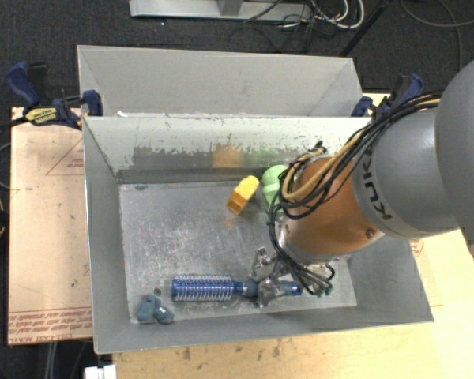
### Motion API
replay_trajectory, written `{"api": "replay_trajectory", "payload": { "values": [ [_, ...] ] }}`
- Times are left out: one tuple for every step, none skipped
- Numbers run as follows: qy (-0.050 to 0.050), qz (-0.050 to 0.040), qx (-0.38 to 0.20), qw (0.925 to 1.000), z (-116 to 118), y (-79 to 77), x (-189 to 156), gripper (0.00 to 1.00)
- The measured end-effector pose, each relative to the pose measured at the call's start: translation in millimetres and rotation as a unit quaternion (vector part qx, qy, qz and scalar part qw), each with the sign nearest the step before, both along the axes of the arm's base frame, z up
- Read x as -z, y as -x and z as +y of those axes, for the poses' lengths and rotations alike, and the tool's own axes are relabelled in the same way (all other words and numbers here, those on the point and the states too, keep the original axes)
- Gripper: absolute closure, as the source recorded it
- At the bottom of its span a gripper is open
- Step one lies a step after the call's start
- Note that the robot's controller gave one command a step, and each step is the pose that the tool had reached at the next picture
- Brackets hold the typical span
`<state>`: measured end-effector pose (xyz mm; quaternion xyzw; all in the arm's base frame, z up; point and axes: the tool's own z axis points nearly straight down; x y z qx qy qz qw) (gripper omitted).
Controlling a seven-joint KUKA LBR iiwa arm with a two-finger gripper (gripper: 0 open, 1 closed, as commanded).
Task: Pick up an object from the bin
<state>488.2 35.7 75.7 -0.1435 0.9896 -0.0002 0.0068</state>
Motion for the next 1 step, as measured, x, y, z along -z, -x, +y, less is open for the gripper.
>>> {"api": "replay_trajectory", "payload": {
  "values": [
    [0.0, 0.0019, 0.007, 1.0, 9.5, -13.9, -178.2, 1.0]
  ]
}}
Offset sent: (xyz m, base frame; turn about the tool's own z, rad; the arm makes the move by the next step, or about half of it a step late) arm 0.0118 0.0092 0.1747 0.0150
